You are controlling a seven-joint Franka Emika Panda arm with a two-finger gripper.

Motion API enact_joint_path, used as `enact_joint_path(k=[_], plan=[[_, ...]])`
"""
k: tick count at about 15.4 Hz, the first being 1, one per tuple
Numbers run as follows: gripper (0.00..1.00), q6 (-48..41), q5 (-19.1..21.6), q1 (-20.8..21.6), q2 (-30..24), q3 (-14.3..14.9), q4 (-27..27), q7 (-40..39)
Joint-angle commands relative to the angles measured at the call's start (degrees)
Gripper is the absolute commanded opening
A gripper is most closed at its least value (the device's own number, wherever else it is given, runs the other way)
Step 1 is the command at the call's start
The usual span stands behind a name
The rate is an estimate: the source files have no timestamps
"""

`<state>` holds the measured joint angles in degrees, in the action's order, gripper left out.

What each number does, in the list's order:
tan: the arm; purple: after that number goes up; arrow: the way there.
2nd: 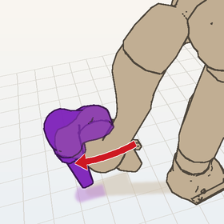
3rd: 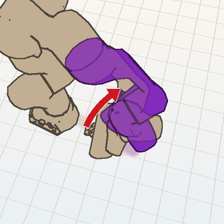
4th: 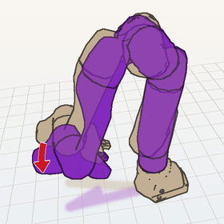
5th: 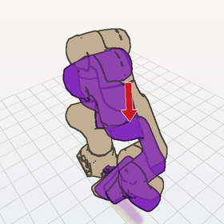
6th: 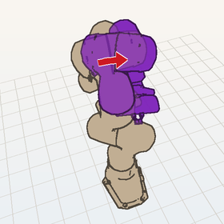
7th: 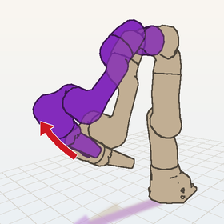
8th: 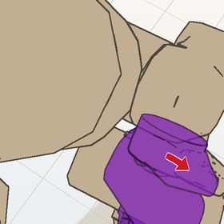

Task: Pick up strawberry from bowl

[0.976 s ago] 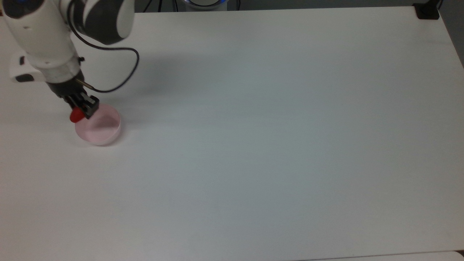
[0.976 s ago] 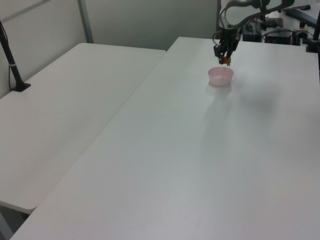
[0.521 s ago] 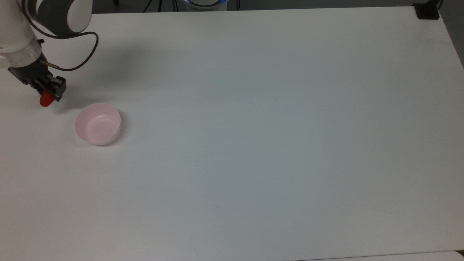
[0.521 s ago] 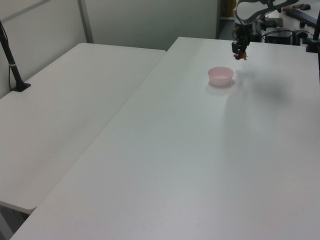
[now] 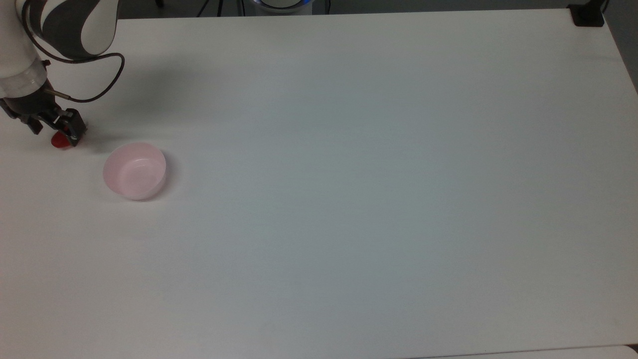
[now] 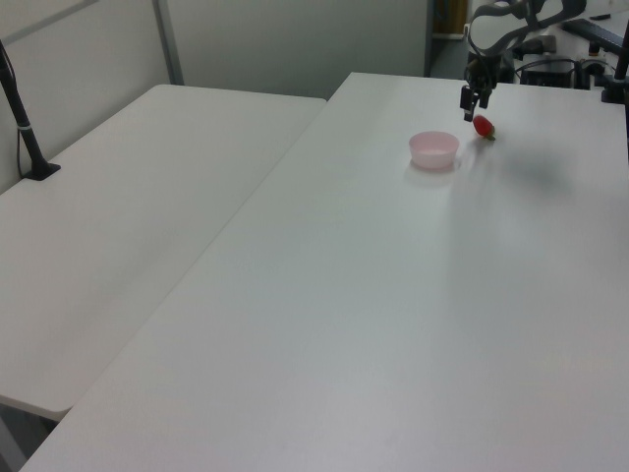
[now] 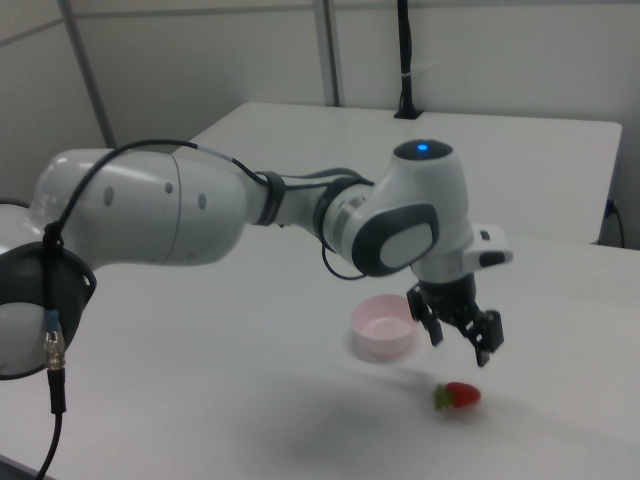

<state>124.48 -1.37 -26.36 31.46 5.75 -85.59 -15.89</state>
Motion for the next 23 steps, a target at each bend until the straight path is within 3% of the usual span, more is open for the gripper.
enact_joint_path(k=[1, 8, 12, 16, 19, 23], plan=[[1.0, -6.43, -0.74, 3.85, -5.52, -0.22, -0.64, 0.94], [1.0, -24.44, -0.56, 18.25, -17.39, -0.39, -0.99, 9.81], [1.0, -26.48, -1.09, 27.04, -22.74, 0.31, -1.16, 16.41], [1.0, -32.02, -1.0, 29.43, -27.24, 1.01, -2.39, 18.16], [1.0, -33.42, -1.18, 29.61, -27.68, 0.58, -3.1, 22.91], [1.0, -34.22, -1.53, 29.35, -27.68, 0.49, -2.92, 22.39]])
